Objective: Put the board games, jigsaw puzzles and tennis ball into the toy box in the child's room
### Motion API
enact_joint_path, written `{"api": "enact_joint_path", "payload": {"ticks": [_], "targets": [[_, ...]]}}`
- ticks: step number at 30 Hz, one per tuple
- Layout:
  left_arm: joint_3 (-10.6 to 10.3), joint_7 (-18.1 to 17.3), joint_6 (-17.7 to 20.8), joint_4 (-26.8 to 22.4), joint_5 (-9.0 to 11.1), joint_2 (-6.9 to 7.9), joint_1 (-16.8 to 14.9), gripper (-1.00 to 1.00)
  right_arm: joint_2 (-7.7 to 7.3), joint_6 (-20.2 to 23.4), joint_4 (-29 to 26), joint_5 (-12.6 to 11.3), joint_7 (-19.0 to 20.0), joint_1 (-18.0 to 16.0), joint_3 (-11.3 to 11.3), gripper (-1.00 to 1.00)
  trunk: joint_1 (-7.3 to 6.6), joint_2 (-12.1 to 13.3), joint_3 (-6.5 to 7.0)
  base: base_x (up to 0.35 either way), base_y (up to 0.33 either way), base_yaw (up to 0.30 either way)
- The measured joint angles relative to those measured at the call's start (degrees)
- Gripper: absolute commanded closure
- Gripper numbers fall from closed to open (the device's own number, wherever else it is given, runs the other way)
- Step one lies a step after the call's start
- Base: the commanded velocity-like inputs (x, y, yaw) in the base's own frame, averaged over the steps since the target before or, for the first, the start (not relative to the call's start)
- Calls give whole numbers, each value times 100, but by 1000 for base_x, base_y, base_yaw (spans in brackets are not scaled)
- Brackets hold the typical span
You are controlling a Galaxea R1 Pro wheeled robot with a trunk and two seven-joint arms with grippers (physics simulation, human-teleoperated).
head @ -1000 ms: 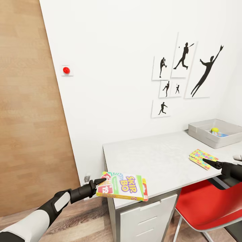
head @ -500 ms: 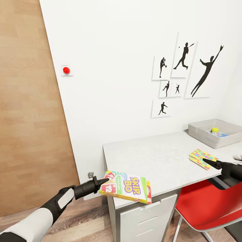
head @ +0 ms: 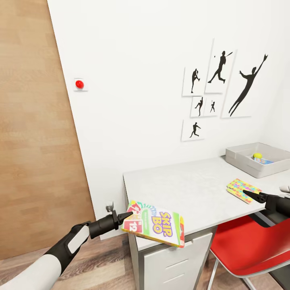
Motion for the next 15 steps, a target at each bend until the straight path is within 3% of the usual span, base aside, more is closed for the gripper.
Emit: {"api": "enact_joint_path", "payload": {"ticks": [3,15], "targets": [[1,2,0,-10,0,5,5,100,0,-3,0,1,-3,16,0,-100,0,0,0,0,0,0],[2,-2,-10,-15,4,2,6,100,8,-53,0,4,-4,28,11,-100,-263,480,215,0,0,0]]}}
